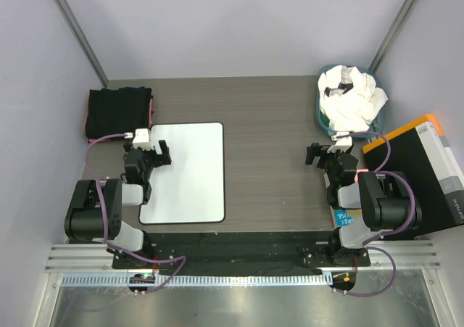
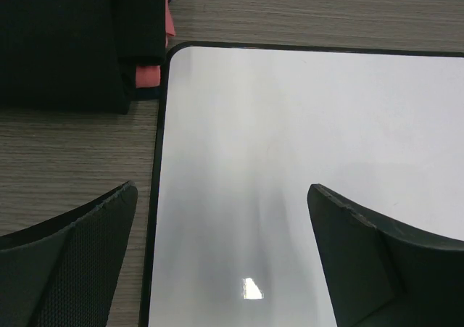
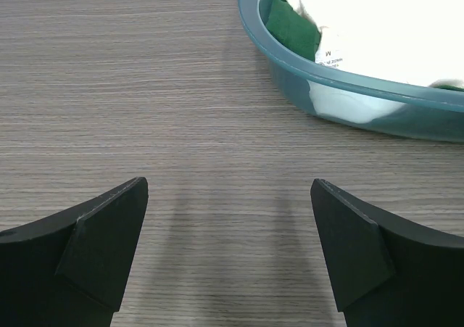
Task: Fold and stack the t-shirts
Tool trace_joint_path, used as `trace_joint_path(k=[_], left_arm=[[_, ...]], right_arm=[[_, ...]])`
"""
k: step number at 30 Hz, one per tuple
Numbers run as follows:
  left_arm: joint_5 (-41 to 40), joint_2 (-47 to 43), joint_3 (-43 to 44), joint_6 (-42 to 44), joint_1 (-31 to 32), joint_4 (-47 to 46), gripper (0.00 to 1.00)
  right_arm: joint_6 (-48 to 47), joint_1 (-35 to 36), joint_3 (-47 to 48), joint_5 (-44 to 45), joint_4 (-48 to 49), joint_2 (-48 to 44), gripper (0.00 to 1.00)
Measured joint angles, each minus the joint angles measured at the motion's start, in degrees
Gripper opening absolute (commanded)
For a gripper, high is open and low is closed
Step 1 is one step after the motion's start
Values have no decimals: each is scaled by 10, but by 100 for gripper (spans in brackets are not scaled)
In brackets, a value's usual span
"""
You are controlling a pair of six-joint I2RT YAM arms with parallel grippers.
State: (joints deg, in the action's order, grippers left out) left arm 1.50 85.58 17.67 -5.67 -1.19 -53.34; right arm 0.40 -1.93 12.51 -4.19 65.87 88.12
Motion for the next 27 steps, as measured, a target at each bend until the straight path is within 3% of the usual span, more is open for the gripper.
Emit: trace_joint_path(k=[4, 7, 10, 12, 15, 19, 23, 27], left_arm=[[7, -2, 1, 2, 0, 4, 100], [45, -37, 24, 16, -1, 87, 100], [99, -95, 108, 51, 0, 231, 100], [109, -118, 180, 72, 0, 308, 100], [107, -121, 304, 104, 0, 424, 100], [93, -55, 511, 167, 3, 601, 100], [96, 48, 703, 228, 4, 754, 100], [106, 115, 783, 277, 4, 863, 100]], right_arm=[[0, 0, 0, 0, 0, 0, 100], [0, 0, 0, -4, -14, -8, 100], [0, 0, 22, -6, -130, -83, 100], [-8, 0, 85, -9, -249, -130, 100], [-51, 0, 315, -17, -475, -126, 100], [-91, -6, 616, 4, -672, -46, 99], [-94, -45, 829, -3, -813, 86, 84], [-93, -95, 972, -38, -938, 250, 84]])
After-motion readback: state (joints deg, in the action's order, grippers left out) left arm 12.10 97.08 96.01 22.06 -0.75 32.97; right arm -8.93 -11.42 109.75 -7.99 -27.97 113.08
